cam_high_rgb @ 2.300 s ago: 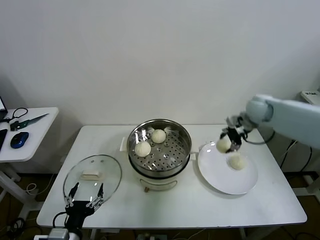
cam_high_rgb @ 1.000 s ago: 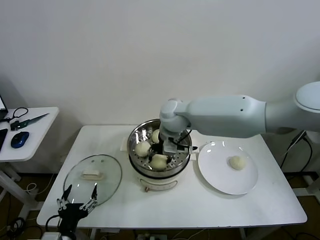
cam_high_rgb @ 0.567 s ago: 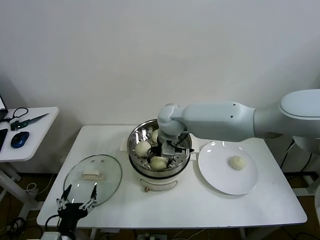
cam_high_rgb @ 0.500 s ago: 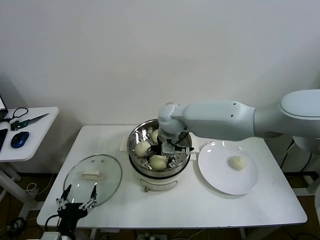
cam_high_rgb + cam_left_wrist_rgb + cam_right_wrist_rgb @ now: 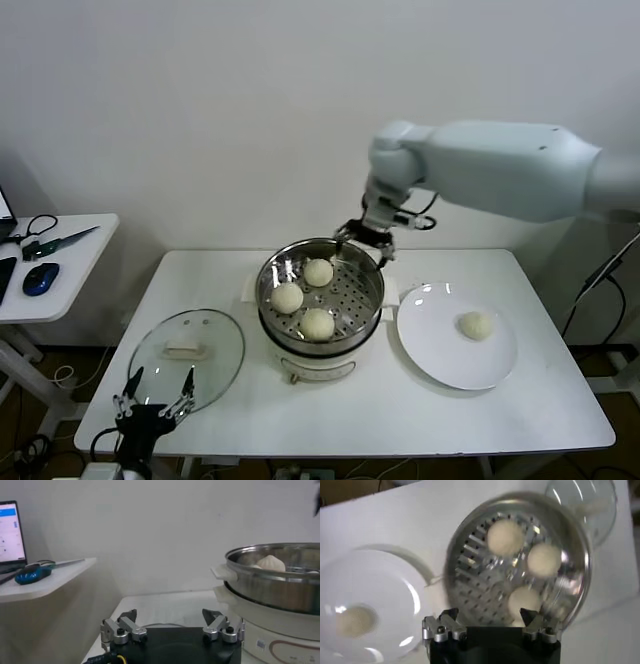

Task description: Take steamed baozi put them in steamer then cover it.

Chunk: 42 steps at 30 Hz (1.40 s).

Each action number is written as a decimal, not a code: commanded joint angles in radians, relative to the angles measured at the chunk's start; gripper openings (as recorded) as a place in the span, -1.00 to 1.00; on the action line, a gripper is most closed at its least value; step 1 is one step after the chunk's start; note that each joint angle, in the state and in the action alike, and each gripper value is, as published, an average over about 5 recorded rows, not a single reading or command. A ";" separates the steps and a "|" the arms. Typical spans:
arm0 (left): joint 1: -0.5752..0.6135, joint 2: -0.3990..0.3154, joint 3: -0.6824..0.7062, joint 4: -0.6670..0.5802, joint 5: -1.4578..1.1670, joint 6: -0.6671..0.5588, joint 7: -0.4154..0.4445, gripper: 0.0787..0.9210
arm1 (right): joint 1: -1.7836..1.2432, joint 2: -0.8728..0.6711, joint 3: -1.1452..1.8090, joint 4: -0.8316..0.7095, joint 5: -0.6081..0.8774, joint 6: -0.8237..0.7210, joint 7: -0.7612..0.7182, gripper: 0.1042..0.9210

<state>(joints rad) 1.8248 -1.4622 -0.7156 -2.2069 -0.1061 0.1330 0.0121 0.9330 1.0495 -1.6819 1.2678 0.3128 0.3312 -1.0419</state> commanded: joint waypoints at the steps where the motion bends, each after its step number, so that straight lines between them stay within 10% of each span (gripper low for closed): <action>1: 0.001 0.001 0.000 0.000 -0.001 -0.001 0.000 0.77 | 0.021 -0.357 -0.125 -0.063 0.137 -0.352 -0.042 0.76; 18: -0.003 -0.004 0.010 0.017 0.015 0.002 0.005 0.77 | -0.674 -0.418 0.462 -0.253 -0.153 -0.405 0.000 0.76; 42: -0.006 -0.002 0.006 0.049 0.021 -0.009 0.003 0.77 | -0.819 -0.224 0.593 -0.454 -0.235 -0.407 0.035 0.75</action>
<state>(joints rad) 1.8190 -1.4653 -0.7101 -2.1586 -0.0854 0.1240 0.0151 0.1697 0.7913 -1.1372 0.8711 0.1017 -0.0654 -1.0153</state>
